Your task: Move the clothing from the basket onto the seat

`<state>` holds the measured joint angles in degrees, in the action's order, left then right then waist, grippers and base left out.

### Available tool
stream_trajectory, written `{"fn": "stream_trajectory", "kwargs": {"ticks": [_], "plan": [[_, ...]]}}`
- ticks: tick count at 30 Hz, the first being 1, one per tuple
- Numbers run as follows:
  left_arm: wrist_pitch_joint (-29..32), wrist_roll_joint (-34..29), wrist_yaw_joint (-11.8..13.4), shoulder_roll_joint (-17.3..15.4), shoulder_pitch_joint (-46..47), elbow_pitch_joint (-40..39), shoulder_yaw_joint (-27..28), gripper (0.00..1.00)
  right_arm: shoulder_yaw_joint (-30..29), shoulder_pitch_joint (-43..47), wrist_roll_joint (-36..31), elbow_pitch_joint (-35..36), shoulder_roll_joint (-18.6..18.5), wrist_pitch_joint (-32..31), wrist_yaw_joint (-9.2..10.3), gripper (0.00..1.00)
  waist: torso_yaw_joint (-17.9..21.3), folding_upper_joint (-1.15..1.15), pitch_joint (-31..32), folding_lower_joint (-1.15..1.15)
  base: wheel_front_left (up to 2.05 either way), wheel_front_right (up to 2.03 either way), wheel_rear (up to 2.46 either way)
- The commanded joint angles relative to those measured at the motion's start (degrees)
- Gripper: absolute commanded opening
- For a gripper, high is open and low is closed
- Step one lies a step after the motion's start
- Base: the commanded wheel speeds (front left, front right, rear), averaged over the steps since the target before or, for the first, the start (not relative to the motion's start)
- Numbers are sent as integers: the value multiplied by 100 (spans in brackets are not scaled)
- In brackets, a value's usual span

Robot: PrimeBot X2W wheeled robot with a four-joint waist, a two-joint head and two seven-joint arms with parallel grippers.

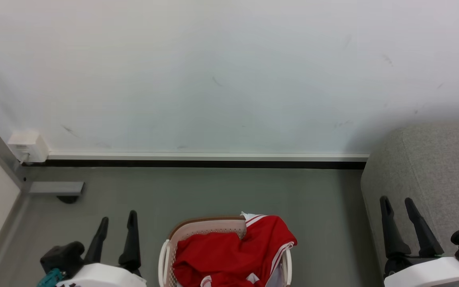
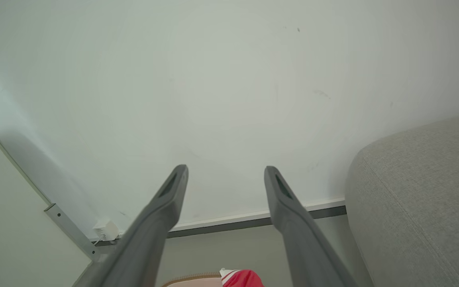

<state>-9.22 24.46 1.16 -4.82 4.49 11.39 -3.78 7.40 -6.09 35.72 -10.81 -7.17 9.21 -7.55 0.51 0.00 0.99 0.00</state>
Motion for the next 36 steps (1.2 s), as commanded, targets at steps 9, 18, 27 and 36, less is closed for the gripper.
{"fn": "stream_trajectory", "kwargs": {"ticks": [9, 18, 27, 36], "plan": [[-172, -589, 85, -91, 97, -81, -70, 100, 121, -143, -445, 41, -94, 168, 8, 100, 16, 0, 7, 0, 0, 0, 0], [-280, -983, 79, -91, 114, -93, -82, 100, 212, -188, -758, 27, -107, 277, 9, 100, 29, 0, 16, 0, 0, 0, 0], [-388, -1414, 99, -58, 93, -149, -90, 100, 316, -221, -1063, 64, -125, 387, 10, 100, 38, 0, 22, 0, 0, 0, 0], [-483, -1786, 113, -12, 93, -220, -59, 100, 396, -240, -1325, 79, -146, 484, 11, 100, 58, 0, 17, 0, 0, 0, 0]]}}
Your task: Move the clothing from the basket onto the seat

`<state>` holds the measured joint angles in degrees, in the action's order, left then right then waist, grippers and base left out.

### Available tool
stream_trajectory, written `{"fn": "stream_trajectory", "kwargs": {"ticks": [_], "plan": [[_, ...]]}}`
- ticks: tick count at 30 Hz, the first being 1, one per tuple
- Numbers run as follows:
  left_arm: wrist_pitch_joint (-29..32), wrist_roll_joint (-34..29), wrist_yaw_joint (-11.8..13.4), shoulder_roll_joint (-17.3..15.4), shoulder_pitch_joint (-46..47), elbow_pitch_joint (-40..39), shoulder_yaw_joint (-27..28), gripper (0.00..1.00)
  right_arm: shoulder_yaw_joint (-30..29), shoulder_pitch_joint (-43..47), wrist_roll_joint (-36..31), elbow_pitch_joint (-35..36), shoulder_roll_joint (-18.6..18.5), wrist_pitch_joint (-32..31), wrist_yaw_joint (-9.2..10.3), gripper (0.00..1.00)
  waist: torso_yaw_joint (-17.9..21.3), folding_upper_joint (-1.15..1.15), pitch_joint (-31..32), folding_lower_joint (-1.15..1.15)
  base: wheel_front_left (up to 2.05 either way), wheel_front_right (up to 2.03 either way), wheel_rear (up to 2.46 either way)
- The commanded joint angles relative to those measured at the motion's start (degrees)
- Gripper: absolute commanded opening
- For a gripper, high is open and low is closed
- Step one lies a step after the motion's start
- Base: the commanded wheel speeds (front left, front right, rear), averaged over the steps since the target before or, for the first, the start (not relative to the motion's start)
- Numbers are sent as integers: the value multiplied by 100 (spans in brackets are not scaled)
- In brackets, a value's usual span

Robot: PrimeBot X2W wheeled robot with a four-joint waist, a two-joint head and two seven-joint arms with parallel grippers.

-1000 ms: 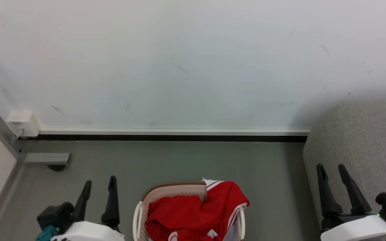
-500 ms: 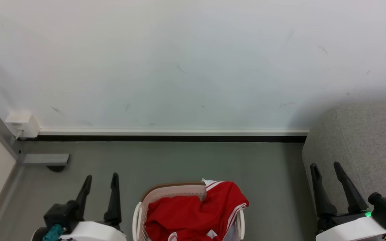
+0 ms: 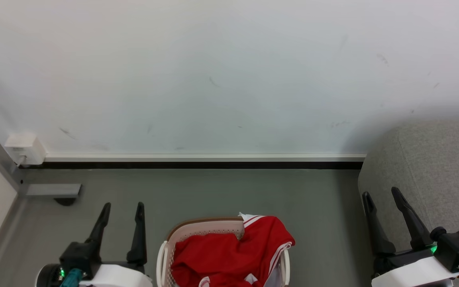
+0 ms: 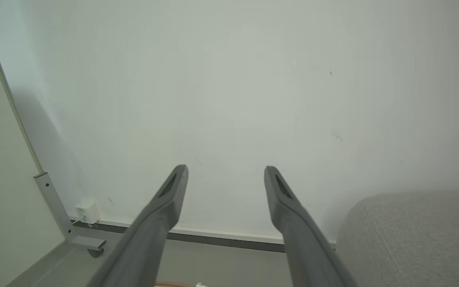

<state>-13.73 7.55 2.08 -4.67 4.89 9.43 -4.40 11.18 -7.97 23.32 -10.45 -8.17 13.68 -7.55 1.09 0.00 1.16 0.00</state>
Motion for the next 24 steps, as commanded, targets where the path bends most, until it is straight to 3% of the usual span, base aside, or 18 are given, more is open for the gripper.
{"fn": "stream_trajectory", "kwargs": {"ticks": [1, 12, 24], "plan": [[-46, -146, 23, -21, 50, -32, 8, 100, 24, -57, -115, 45, -46, 53, 11, 100, 3, 0, -3, 0, 0, 0, 0], [-158, -620, 39, 27, 15, -74, 78, 100, 48, -81, -436, -1, -64, 163, 12, 100, 21, 0, 2, 0, 0, 0, 0], [-145, -583, -25, 70, 21, -69, 160, 100, 13, -83, -441, 3, -46, 155, 12, 100, 35, 0, -40, 0, 0, 0, 0]]}}
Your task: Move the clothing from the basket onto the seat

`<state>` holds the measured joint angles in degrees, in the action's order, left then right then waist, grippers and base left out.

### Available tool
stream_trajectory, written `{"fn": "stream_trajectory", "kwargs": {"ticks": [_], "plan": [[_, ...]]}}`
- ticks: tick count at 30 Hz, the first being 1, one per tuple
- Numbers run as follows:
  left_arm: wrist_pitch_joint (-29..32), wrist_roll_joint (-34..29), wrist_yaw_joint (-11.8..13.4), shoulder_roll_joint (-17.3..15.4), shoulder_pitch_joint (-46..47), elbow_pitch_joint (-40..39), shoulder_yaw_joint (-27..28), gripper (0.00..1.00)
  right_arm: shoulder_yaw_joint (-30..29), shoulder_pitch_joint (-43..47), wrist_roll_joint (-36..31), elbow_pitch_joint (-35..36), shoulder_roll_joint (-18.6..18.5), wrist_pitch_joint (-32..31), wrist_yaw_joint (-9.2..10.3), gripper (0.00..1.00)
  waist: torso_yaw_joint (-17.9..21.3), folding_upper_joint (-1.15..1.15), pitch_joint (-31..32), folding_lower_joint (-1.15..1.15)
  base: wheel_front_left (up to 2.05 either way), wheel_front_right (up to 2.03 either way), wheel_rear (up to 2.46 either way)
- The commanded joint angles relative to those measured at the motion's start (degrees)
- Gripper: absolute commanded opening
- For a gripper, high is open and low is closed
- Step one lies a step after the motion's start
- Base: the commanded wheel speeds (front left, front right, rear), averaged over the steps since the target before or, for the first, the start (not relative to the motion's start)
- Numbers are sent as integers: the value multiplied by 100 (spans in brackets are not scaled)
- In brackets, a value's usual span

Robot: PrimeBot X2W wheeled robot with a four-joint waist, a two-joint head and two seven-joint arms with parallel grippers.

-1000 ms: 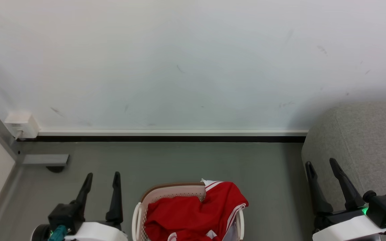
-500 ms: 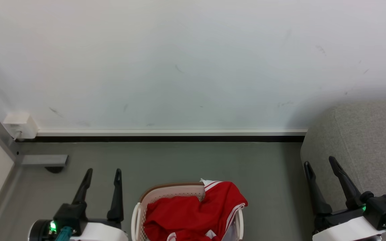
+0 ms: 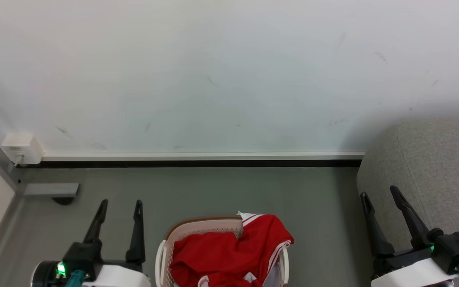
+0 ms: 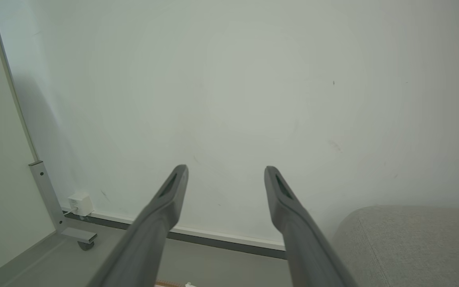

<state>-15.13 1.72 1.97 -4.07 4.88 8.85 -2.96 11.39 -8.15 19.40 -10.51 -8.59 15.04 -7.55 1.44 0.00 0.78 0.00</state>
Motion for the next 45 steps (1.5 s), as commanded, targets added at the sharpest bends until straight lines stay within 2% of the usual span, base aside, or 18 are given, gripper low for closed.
{"fn": "stream_trajectory", "kwargs": {"ticks": [1, 28, 41, 45], "plan": [[-4, -1, -16, 11, 21, -14, 19, 100, -10, -63, -45, 3, -9, 21, 12, 100, 1, 0, -4, 0, 0, 0, 0], [-4, 10, -123, 64, 100, -38, 111, 100, -163, -102, 32, 31, -15, 20, 12, 100, 114, 0, -220, 0, 0, 0, 0], [-4, 48, -238, 81, 360, -93, 139, 100, -303, -321, 160, 177, -17, 20, 12, 100, 308, 0, -793, 0, 0, 0, 0], [-4, 47, -284, 83, 517, -72, 137, 100, -392, -421, 358, 247, 87, 20, 12, 100, 397, 0, -1040, 0, 0, 0, 0]]}}
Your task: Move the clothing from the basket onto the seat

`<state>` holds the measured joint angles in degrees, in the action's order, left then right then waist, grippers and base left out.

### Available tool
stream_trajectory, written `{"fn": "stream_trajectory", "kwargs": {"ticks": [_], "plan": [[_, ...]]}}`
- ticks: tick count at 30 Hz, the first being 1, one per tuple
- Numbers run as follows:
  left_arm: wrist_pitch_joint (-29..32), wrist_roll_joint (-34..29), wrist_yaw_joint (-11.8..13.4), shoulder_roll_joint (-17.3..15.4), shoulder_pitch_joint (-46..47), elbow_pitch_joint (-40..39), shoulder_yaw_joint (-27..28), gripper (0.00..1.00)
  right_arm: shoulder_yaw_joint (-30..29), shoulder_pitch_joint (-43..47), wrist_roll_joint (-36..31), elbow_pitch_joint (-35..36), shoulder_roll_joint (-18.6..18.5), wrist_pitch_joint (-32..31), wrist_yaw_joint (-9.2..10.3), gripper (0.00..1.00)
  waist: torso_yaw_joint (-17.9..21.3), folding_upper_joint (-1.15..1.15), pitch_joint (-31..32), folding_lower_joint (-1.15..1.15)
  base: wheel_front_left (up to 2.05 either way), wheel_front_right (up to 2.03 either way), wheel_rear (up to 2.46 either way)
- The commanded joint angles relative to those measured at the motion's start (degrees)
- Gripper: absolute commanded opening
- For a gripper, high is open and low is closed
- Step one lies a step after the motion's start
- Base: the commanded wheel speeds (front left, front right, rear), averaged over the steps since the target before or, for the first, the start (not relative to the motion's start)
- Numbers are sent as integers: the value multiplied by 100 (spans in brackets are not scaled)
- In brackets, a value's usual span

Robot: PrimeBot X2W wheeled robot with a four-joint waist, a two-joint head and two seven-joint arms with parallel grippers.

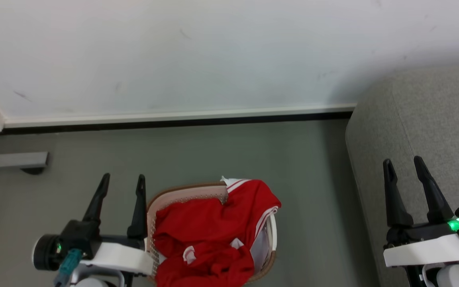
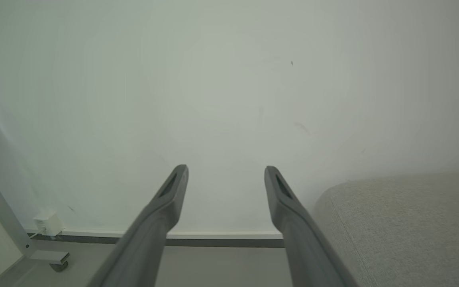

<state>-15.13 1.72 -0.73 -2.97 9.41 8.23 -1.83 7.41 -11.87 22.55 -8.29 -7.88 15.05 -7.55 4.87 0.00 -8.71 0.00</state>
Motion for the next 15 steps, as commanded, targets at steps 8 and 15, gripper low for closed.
{"fn": "stream_trajectory", "kwargs": {"ticks": [8, 15], "plan": [[-4, -31, -165, -40, 504, 127, 3, 100, -153, -388, 357, 255, 25, 18, 12, 100, 240, 0, -731, 0, 0, 0, 0], [-4, -87, -319, -115, 942, 418, -79, 100, -284, -673, 325, 371, 74, 18, 12, 100, 385, 0, -1310, 0, 0, 0, 0]]}}
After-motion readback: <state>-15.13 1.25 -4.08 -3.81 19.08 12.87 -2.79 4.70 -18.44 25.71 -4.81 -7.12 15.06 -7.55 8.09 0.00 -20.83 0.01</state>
